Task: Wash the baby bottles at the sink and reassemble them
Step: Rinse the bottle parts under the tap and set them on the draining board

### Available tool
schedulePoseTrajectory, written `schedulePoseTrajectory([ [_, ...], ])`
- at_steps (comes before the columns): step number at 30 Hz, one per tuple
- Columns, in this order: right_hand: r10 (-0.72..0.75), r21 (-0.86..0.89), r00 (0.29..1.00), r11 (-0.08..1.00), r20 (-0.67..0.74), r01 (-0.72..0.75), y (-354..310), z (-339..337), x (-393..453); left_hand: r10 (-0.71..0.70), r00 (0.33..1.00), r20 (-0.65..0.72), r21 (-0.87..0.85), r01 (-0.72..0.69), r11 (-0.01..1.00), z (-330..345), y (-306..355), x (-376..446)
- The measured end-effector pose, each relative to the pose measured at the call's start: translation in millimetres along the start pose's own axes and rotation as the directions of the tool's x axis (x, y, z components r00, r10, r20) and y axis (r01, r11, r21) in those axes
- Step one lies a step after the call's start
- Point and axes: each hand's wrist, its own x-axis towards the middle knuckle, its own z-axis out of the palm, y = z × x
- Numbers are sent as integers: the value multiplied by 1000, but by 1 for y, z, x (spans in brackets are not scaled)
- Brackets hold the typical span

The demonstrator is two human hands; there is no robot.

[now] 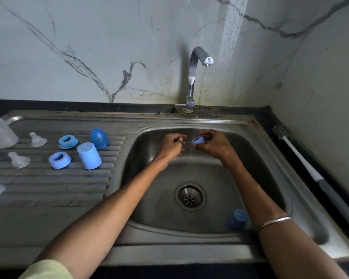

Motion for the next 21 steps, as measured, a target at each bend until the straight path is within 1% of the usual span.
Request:
schedulePoseTrajectory([
  [2, -35, -31, 998, 999, 48, 36, -5, -2, -8, 55, 999, -5, 140, -53, 989, -6, -1, -6],
  [4, -58, -47, 996, 997, 62, 61, -12, 1, -16, 100, 995, -3, 274, -95, 957, -13, -1, -14],
  [7, -80, -83, 994, 993, 76, 86, -18, 8, -26, 129, 992, -12, 389, -114, 914, -23, -2, -31],
  [12, -108, -78, 992, 991, 59, 112, -32, 12, -46, 144, 989, -36, 456, -111, 883, -42, 1, -58],
  [16, -113, -94, 994, 989, -6, 112, -48, 11, -60, 176, 983, -44, 521, -128, 844, -59, 5, -85],
  [18, -119, -129, 993, 985, -5, 118, -55, 11, -65, 212, 975, -64, 546, -143, 825, -67, 3, -95],
  [21, -137, -169, 990, 976, 13, 137, -68, 13, -76, 219, 972, -86, 556, -136, 820, -82, 5, -117],
])
